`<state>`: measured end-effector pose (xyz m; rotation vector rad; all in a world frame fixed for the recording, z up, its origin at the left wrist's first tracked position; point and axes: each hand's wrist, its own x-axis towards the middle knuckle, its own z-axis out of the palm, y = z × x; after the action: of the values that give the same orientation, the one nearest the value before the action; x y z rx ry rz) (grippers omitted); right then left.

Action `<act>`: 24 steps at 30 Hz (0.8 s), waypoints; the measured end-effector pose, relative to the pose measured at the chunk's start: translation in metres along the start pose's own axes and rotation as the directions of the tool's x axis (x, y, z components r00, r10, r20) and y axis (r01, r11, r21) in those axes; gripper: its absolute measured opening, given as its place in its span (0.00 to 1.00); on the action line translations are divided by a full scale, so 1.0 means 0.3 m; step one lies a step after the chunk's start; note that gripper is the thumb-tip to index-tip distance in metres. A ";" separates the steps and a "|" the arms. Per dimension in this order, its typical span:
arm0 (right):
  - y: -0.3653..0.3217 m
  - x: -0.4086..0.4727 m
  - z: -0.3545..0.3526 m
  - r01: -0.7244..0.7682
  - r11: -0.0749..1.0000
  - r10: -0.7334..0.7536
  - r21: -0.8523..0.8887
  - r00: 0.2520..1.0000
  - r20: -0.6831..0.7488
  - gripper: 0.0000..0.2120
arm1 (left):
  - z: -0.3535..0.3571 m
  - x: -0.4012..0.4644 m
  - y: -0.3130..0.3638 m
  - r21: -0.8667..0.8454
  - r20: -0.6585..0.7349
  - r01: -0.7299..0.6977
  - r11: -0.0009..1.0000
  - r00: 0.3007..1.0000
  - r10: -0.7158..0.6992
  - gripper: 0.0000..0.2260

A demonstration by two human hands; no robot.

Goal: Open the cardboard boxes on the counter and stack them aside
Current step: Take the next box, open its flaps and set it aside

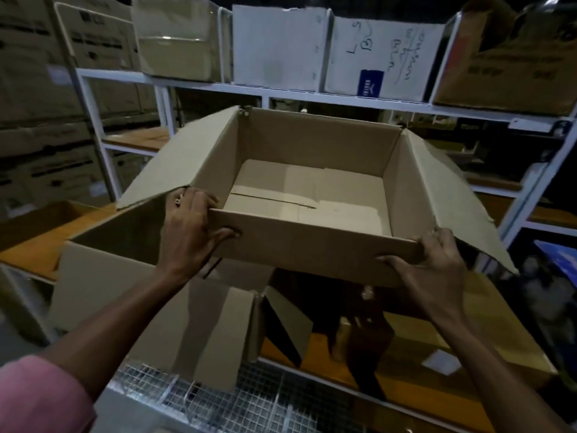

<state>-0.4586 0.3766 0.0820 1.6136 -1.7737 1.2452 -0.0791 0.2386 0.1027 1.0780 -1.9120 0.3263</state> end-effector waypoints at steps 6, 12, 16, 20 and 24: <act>-0.336 0.041 0.277 -0.026 0.999 0.026 -0.021 1.000 0.000 0.24 | -0.103 0.049 -0.418 0.002 0.021 -0.007 1.000 1.000 0.007 0.25; -0.603 0.063 0.521 -0.066 0.998 0.068 -0.023 0.995 0.074 0.25 | -0.141 0.084 -0.784 -0.002 0.070 -0.006 1.000 0.998 0.006 0.26; -0.685 0.045 0.617 -0.055 0.997 0.061 -0.057 0.991 0.121 0.26 | -0.111 0.080 -0.924 -0.023 0.117 0.005 1.000 0.993 -0.002 0.26; -0.734 0.002 0.666 -0.084 0.994 0.095 -0.077 0.982 0.162 0.26 | -0.068 0.062 -1.007 -0.052 0.176 0.005 0.999 0.984 0.004 0.25; -0.730 -0.008 0.709 -0.124 0.984 0.151 -0.126 0.961 0.231 0.26 | -0.022 0.051 -1.054 -0.046 0.246 0.014 0.999 0.969 -0.002 0.26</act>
<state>-0.1995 0.2197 0.0441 1.6591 -2.0954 1.0241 0.1705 0.0483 0.0605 1.1372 -2.1225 0.1465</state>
